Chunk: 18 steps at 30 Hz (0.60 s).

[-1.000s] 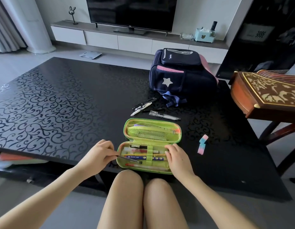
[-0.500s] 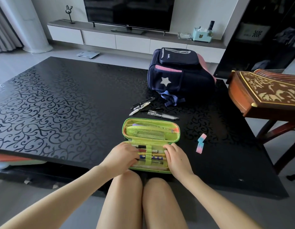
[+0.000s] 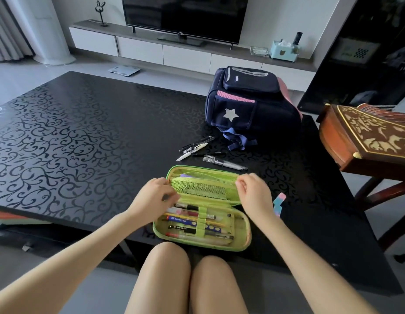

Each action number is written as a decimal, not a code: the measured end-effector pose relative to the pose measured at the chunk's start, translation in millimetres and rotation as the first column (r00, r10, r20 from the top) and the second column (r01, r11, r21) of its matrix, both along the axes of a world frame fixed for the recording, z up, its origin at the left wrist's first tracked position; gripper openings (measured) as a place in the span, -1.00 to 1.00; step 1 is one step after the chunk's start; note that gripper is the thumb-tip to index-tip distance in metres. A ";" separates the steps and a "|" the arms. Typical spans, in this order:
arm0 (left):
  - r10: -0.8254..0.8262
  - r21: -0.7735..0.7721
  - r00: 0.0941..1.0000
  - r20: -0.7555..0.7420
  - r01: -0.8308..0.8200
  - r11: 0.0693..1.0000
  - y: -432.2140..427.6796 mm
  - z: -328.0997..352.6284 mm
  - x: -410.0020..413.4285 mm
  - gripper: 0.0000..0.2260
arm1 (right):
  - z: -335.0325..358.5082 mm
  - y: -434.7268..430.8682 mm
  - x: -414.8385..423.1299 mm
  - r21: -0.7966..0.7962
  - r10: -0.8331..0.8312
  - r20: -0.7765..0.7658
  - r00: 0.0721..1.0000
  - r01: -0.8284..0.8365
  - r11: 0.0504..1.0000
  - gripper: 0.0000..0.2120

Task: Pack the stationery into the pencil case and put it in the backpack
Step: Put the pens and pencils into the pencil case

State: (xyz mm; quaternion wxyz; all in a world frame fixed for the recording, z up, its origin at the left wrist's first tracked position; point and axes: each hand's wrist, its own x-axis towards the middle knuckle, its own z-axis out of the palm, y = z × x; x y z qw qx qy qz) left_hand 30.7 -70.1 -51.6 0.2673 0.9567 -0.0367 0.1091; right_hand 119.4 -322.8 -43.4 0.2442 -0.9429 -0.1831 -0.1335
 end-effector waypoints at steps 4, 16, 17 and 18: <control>0.191 -0.073 0.981 -0.033 -0.193 0.978 9.8 0.1 34.6 -0.86 | 4.4 16.7 63.7 -0.170 -0.076 -0.159 0.984 0.048 0.984 -0.82; 0.313 0.006 0.940 -0.134 -0.315 0.949 5.5 -16.1 155.2 -0.85 | -12.4 22.1 136.6 -0.237 -0.041 -0.524 0.851 -0.099 0.966 -0.80; 0.317 0.031 0.932 -0.174 -0.317 0.948 6.1 -18.4 159.9 -0.86 | -12.5 20.4 136.4 -0.217 -0.032 -0.536 0.844 -0.102 0.971 -0.80; 0.320 0.049 0.925 -0.202 -0.317 0.947 6.9 -20.6 164.4 -0.87 | -12.7 19.6 136.6 -0.203 -0.022 -0.536 0.844 -0.103 0.974 -0.80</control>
